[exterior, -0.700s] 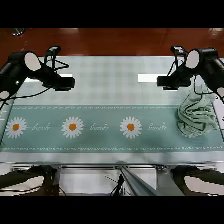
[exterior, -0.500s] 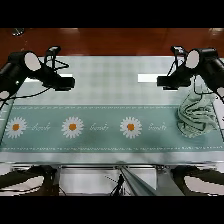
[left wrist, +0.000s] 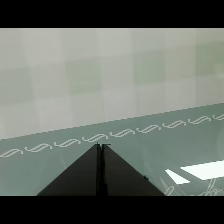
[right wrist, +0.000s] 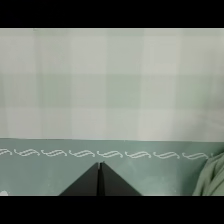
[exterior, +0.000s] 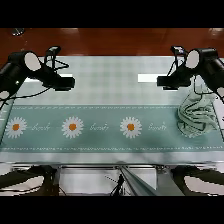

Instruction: Fold the shirts.

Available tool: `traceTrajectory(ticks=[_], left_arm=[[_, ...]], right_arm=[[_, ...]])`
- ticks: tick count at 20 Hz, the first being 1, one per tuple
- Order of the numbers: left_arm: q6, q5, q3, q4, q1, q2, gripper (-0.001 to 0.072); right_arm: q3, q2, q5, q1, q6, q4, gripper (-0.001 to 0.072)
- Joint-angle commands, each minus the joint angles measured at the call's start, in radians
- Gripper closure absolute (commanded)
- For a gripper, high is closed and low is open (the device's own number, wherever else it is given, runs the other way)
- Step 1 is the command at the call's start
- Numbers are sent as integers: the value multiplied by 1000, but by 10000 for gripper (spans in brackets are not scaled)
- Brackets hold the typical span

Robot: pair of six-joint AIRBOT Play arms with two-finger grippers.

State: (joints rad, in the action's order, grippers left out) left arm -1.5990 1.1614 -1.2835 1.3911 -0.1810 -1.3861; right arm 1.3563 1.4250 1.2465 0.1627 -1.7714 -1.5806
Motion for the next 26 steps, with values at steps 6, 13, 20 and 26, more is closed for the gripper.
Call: traceTrajectory(ticks=[6, 13, 20, 26], left_arm=[[1, -55, 0, 1, 1, -11, 681], [42, -65, -43, 148, 2, -40, 2], [46, 0, 345, 47, 37, 220, 2], [42, -161, 613, -84, 37, 432, 2]], right_arm=[[0, 1, -91, 1, 0, 0, 685], [36, -18, 21, -52, 26, -425, 81], [-322, -357, -24, -456, -7, -211, 82], [-632, -334, -281, -535, -12, -20, 82]])
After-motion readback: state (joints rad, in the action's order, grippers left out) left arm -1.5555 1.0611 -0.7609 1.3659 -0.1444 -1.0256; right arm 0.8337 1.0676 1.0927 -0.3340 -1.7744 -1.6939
